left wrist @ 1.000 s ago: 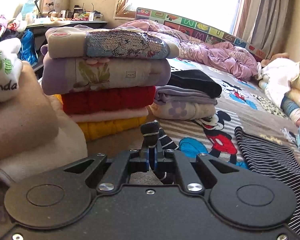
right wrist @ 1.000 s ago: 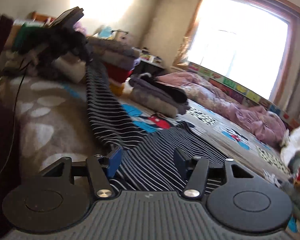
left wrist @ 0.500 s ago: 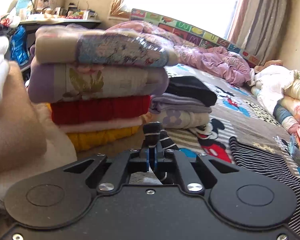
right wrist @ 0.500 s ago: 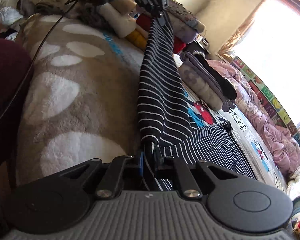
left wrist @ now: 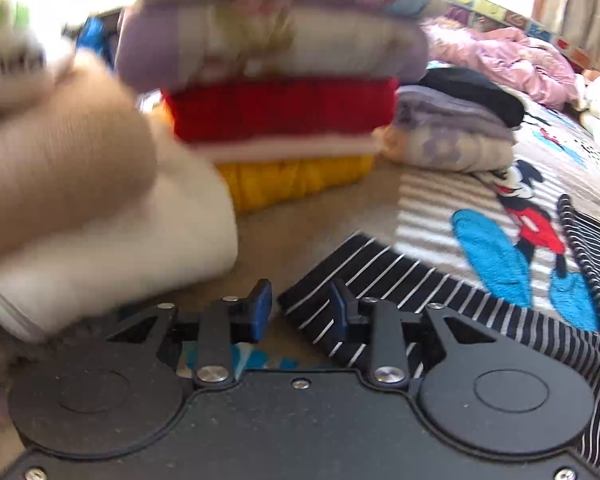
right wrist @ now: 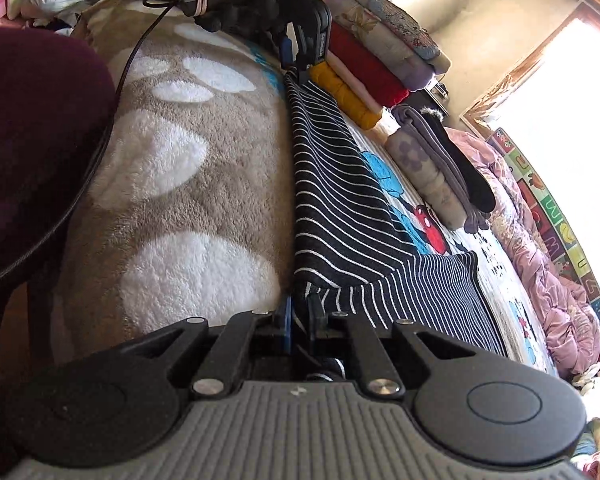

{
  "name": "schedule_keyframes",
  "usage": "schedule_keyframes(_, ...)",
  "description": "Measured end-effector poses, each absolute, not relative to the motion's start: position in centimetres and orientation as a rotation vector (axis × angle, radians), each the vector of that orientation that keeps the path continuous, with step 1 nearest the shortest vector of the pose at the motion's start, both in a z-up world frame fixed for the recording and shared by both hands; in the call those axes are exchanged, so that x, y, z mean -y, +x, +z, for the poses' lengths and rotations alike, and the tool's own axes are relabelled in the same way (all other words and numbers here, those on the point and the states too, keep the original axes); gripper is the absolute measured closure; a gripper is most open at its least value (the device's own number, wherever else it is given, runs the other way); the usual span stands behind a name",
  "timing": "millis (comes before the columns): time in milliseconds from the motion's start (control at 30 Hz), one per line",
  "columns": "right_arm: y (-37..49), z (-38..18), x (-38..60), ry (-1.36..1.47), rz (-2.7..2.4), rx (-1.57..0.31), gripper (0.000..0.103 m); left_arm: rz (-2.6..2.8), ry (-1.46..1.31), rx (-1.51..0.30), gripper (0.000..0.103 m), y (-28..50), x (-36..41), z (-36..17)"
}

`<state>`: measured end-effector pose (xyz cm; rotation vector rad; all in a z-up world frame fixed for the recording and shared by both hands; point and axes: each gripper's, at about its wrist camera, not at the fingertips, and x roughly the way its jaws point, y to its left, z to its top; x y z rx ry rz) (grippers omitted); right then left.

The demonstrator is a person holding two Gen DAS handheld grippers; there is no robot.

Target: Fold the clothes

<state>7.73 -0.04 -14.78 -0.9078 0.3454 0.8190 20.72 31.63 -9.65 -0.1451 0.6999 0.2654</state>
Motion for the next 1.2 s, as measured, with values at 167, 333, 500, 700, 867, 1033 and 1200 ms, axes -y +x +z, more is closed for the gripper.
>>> schedule_keyframes(167,8.3,-13.0,0.3,-0.748,0.827,-0.377,0.076,0.214,-0.093,-0.662,0.061,21.1,-30.7,-8.0)
schedule_keyframes(333,8.7,-12.7,-1.1,-0.672,0.837,-0.368,0.068,0.202,-0.133,-0.715,0.061,24.2,-31.2,-9.0)
schedule_keyframes(500,9.8,-13.0,-1.8,-0.601,0.785,-0.378,0.056,0.181,-0.147,-0.78,0.062,26.6,-31.7,-10.2)
schedule_keyframes(700,11.0,-13.4,-1.2,-0.499,0.77,-0.424,0.048,0.115,-0.107,-0.822,0.068,28.2,-31.3,-11.2)
schedule_keyframes(867,11.6,-13.8,-0.8,-0.435,0.786,-0.462,0.048,0.085,-0.065,-0.816,0.093,28.5,-30.8,-11.7)
schedule_keyframes(1033,11.8,-14.1,-0.3,-0.381,0.825,-0.5,0.046,0.07,-0.124,-0.658,0.097,26.8,-31.7,-10.2)
schedule_keyframes(1200,12.1,-14.3,0.0,-0.336,0.867,-0.534,0.045,0.099,-0.156,-0.623,0.096,26.8,-32.4,-11.0)
